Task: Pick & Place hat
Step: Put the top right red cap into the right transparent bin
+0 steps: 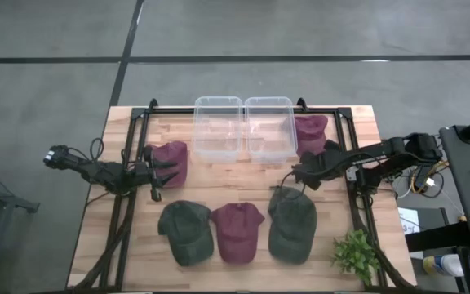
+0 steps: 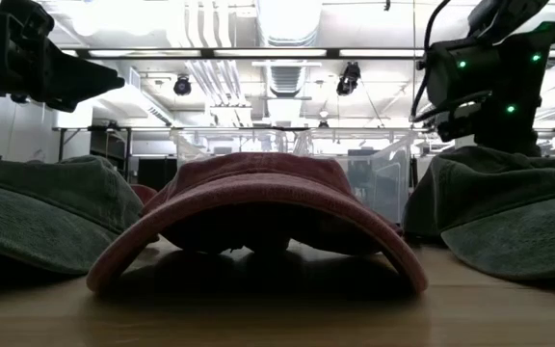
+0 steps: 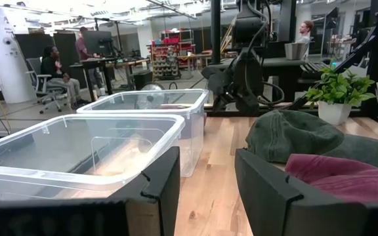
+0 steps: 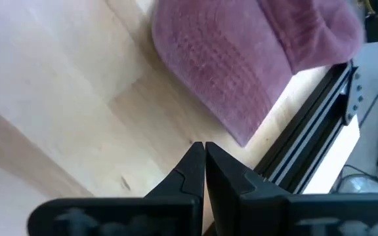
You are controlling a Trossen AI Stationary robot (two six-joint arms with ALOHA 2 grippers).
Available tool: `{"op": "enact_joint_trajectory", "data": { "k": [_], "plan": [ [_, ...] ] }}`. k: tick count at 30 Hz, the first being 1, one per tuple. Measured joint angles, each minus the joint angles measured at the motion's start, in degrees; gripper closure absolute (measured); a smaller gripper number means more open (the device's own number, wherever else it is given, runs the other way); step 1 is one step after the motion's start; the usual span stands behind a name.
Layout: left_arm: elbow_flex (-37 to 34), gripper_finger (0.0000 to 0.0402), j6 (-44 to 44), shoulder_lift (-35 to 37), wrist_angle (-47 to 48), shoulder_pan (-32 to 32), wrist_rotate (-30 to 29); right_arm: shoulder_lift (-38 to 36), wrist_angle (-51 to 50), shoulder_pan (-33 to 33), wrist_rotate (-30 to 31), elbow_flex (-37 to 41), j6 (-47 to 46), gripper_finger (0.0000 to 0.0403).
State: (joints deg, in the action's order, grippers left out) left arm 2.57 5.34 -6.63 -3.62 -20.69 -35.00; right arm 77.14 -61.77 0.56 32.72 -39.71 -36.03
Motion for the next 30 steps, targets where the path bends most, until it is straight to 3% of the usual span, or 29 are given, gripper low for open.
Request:
{"op": "enact_joint_trajectory", "data": {
  "k": [6,12,23,30],
  "plan": [
    [0.00,0.0262,0.00,0.00,0.00,0.02,0.02,-2.73,0.58,-0.02,-5.73,0.95,1.63,0.0394],
    [0.00,0.0262,0.01,0.00,0.02,0.02,0.02,-3.15,0.63,0.00,-6.43,1.25,3.45,0.0386],
    [0.00,0.0262,0.02,0.00,0.03,0.07,0.01,-2.31,0.95,1.34,-5.84,1.41,3.66,0.0277],
    [0.00,0.0262,0.03,0.00,0.06,0.05,0.02,2.15,1.78,2.93,-6.02,1.43,5.10,0.0219]
  ]
}}
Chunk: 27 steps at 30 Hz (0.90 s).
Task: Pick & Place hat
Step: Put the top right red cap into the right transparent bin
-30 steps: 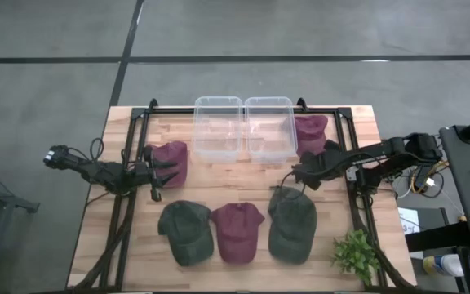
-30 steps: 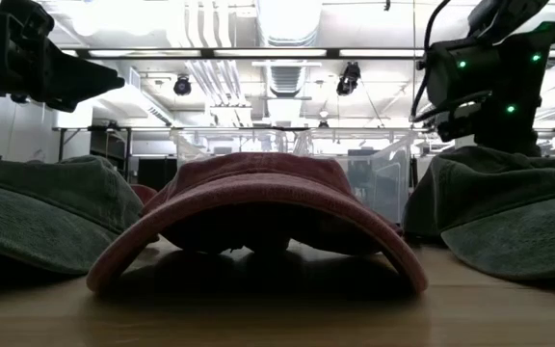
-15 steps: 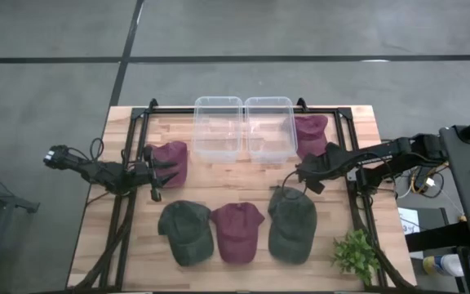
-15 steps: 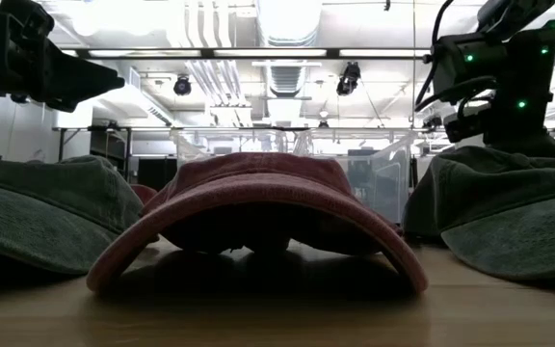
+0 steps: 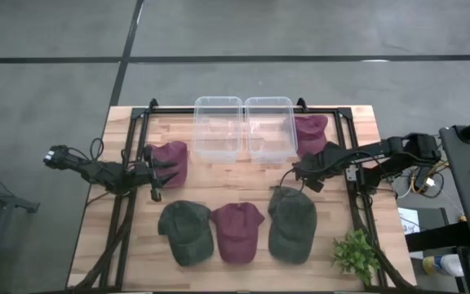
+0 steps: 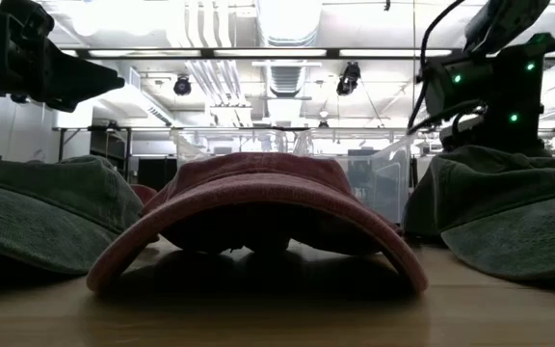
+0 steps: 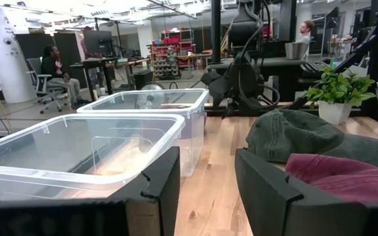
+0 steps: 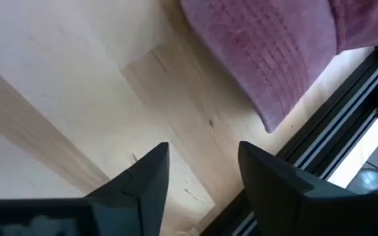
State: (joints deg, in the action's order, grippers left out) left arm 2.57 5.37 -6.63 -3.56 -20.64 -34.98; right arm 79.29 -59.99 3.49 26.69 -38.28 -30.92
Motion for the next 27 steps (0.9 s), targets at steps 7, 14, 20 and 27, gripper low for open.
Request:
{"op": "enact_joint_trajectory", "data": {
  "k": [7,14,20,27],
  "plan": [
    [0.00,0.0262,-0.01,0.00,0.20,-0.01,-0.02,6.43,0.75,-0.03,-1.15,-0.76,1.83,0.0200],
    [0.00,0.0262,-0.01,0.00,0.22,-0.01,-0.02,9.05,0.40,-0.09,-0.30,-1.98,2.63,0.0200],
    [0.00,0.0262,0.02,0.00,0.40,-0.05,-1.09,7.80,0.41,-0.07,0.89,-2.23,2.43,0.0200],
    [0.00,0.0262,0.06,-0.07,0.82,-0.03,-2.29,8.08,0.46,-0.04,0.90,-2.23,2.43,0.0199]
  ]
}}
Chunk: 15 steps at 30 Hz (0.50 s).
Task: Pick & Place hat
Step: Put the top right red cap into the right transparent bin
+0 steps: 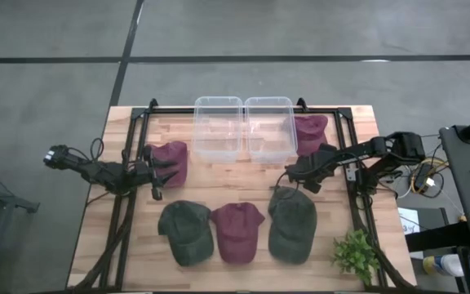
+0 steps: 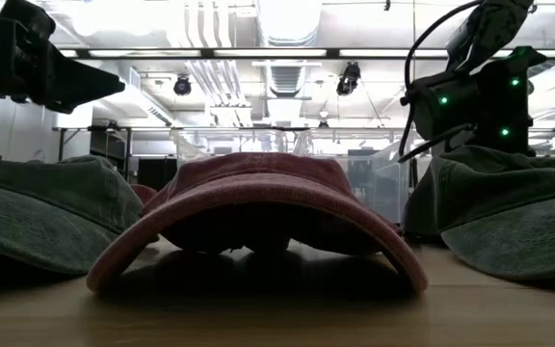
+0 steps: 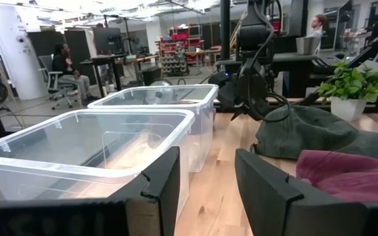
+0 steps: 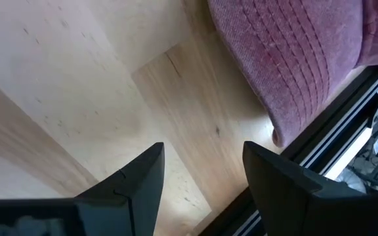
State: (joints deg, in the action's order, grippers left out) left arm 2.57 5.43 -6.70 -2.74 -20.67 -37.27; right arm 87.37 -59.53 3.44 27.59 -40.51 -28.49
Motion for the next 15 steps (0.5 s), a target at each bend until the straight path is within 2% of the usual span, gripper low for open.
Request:
{"op": "enact_joint_trajectory", "data": {
  "k": [8,15],
  "plan": [
    [0.00,0.0262,-0.04,0.00,0.00,0.00,-0.16,0.00,0.77,0.35,0.00,-1.13,0.83,0.0199],
    [0.00,0.0262,-0.07,0.00,-0.20,0.00,-0.14,0.00,8.00,0.33,2.03,-5.18,10.28,0.0199]
  ]
}}
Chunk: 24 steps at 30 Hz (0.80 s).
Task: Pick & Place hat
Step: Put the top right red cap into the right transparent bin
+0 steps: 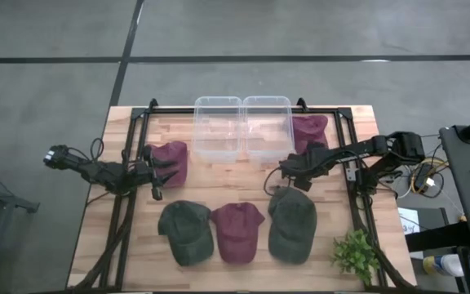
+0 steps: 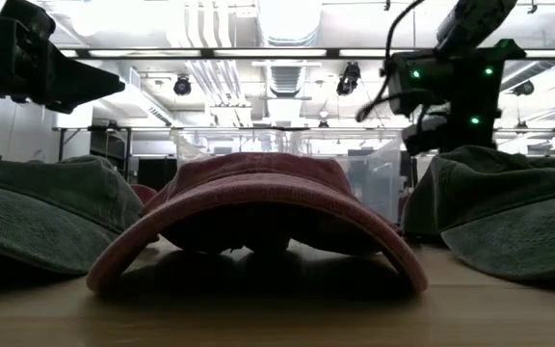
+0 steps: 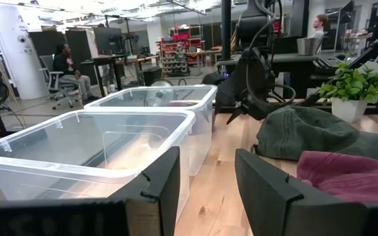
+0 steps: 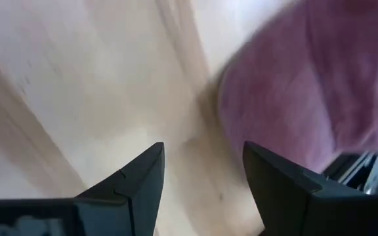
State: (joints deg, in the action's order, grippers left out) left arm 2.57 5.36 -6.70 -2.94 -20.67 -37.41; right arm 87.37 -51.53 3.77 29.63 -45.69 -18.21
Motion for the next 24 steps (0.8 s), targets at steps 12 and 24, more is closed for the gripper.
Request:
{"op": "enact_joint_trajectory", "data": {
  "k": [12,24],
  "plan": [
    [0.00,0.0262,0.01,0.00,0.00,0.04,0.02,0.24,-0.44,0.00,-4.20,1.86,-4.56,0.0199],
    [0.00,0.0262,0.02,0.00,0.02,0.02,0.04,0.22,-0.40,0.25,-3.97,6.22,-13.47,0.0199]
  ]
}}
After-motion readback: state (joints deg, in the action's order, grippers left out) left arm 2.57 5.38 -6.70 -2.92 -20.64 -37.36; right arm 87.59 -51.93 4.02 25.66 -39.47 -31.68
